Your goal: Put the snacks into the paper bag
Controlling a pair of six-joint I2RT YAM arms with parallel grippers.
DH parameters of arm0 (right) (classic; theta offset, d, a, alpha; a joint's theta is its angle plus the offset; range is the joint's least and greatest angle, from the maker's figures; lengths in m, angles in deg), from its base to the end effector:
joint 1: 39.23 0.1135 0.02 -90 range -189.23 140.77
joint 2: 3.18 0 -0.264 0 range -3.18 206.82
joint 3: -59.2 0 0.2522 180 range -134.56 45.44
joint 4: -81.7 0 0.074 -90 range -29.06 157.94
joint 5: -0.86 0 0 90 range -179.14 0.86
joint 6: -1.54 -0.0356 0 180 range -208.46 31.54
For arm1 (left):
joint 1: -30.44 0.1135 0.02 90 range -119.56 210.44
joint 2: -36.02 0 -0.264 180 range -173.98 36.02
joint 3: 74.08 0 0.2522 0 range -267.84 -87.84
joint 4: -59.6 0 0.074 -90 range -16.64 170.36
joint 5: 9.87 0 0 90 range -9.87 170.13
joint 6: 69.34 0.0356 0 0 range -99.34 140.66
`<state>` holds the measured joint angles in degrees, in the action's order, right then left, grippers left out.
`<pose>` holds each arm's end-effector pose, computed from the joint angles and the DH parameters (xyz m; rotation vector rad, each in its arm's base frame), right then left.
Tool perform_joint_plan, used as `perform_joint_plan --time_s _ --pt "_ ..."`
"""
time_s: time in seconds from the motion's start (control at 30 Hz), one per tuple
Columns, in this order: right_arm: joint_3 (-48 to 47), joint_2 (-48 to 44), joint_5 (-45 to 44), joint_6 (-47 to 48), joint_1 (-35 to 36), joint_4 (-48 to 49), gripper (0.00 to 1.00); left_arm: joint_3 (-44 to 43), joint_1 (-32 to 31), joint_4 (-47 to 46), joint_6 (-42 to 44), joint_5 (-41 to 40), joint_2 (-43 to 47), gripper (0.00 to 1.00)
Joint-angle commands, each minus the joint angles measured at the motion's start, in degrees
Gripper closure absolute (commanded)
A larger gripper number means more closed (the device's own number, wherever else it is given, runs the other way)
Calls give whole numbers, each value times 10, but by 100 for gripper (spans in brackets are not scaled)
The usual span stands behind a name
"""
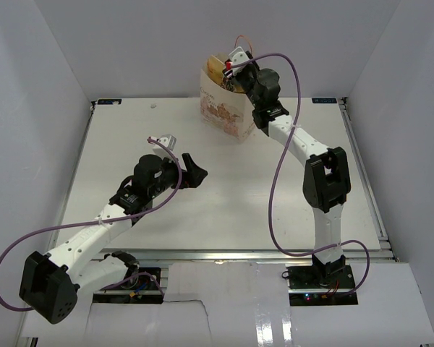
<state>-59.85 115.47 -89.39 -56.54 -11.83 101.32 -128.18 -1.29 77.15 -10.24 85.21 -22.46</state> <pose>0.4455 0.2308 0.3845 -0.6012 1.0635 -0.0715 0.1982 -0.1263 0.2784 0.0759 2.0386 -0.7931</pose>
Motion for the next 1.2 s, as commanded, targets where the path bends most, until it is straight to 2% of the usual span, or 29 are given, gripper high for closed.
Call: perform_joint_plan --time_s 0.0,0.2,0.3,0.33,0.37,0.47,0.5,0.6,0.67,0.83,1.17 --pt "0 -26 -5 -2 -2 24 45 0 0 -12 4 2 7 3" --pt "-10 -64 18 -52 -13 -34 42 -1 0 -12 5 2 6 3" --pt "-44 -82 60 -112 -34 -130 42 -3 0 -11 5 3 5 3" --pt "-69 -86 87 -129 -59 -160 41 -4 0 -10 5 3 6 3" --pt "-81 -90 178 -143 -76 -225 39 -2 0 -9 5 2 6 3" --pt "-98 -85 274 -243 -141 -305 39 0 0 -10 4 1 6 3" --pt "-98 -83 285 -292 -155 -325 39 2 0 -11 3 1 6 3" --pt "-52 -77 313 -355 -200 -369 38 -2 0 -15 -1 3 -8 2" --pt "-23 -66 306 -371 -218 -387 36 -6 0 -22 -5 9 -22 2" --pt "-30 -7 265 -442 -234 -413 26 -24 0 -26 -14 21 -52 2" --pt "-191 217 135 -527 -226 -341 21 -38 1 -5 -44 20 -79 2"
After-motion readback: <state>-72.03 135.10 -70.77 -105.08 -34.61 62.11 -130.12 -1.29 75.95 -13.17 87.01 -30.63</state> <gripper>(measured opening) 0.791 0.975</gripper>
